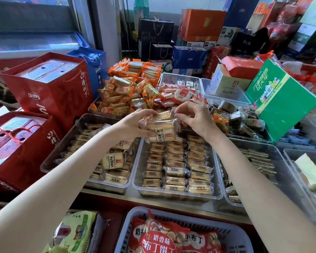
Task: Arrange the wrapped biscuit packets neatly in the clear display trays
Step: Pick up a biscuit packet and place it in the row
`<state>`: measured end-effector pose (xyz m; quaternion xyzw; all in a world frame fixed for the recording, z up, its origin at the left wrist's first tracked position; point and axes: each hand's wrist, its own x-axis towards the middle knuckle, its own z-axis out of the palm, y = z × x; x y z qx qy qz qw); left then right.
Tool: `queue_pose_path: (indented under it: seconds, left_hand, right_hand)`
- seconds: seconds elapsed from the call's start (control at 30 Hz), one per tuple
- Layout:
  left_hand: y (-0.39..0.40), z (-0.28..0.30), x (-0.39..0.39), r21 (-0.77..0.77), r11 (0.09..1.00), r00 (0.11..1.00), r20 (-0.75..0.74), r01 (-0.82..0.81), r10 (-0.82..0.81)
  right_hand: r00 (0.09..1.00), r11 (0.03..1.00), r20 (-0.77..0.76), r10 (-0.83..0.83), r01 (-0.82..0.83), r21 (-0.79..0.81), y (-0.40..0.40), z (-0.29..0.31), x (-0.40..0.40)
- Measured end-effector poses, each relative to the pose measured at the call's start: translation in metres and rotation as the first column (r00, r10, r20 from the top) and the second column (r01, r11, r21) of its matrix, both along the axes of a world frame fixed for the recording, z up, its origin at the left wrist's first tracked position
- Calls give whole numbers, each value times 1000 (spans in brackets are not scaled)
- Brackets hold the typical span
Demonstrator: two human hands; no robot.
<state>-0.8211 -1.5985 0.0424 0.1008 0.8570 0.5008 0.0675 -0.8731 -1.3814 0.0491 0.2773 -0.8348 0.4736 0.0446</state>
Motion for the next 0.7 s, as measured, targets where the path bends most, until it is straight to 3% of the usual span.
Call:
queue_pose_path:
  seconds: [0.1,0.17,0.33,0.47,0.7]
  left_hand:
    - [-5,0,5,208,978,995,102,-8,-13]
    - [-8,-1,6,259,966,992,124,-2,-31]
    - [-13,-1,3,310,951,992,117,6,-44]
    - [-15,-3,-1,293,956,992,117,11,-47]
    - [-24,-11,-4,295,954,991,131,-54,16]
  right_hand:
    - [985,994,172,28,-45,97,9,-2,1]
    - [986,992,165,11,-31,119,9,-4,2]
    - [977,995,209,-36,54,-83,-1,-6,-5]
    - [986,987,111,-126,136,-81,-4,-8,-12]
    - [981,993,166,-97,107,-51,-15,-17,-19]
